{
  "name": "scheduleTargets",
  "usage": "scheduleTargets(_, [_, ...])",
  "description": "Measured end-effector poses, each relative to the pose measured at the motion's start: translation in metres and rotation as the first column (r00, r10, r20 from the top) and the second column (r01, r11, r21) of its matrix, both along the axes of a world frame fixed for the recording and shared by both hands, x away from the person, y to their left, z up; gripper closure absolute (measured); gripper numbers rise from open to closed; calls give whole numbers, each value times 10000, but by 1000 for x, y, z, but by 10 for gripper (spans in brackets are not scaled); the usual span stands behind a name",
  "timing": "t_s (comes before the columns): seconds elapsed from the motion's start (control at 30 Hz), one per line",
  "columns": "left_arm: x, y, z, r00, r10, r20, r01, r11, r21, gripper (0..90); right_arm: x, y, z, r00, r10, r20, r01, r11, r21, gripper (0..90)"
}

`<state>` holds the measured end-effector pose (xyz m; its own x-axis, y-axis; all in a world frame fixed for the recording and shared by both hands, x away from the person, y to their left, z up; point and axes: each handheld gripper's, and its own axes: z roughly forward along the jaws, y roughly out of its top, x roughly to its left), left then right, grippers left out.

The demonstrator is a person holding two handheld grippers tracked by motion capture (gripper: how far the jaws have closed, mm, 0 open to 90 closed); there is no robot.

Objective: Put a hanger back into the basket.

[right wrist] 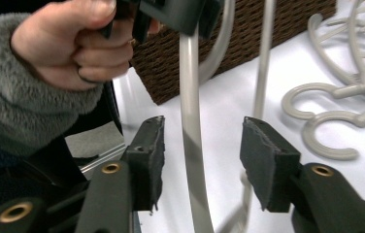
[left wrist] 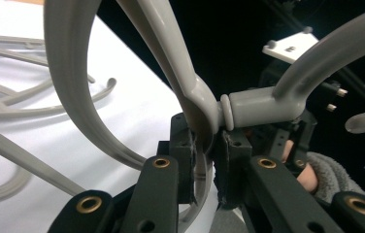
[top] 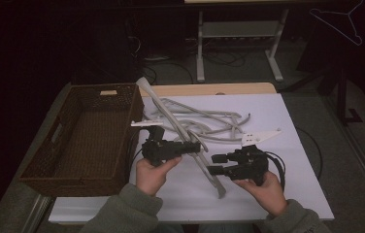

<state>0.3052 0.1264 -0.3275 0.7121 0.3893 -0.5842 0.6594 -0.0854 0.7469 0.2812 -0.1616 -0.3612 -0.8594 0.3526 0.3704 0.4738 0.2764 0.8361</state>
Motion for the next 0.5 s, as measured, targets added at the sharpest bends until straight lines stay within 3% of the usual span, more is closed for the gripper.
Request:
scheduleTargets(0.17, [3,5,15,9998,79,166,-91,9975,694,799,-5,-13,3,9993,-324,179,325,9994,-83,430])
scheduleTargets(0.33, [10,9,30,9995,-62,324,10,9872,1592,800,-5,-26,1,9974,-712,147,715,9971,-261,394])
scheduleTargets(0.5, [18,12,36,9998,-88,161,55,9811,1933,800,-4,-35,-3,9956,-929,78,932,9948,-412,386])
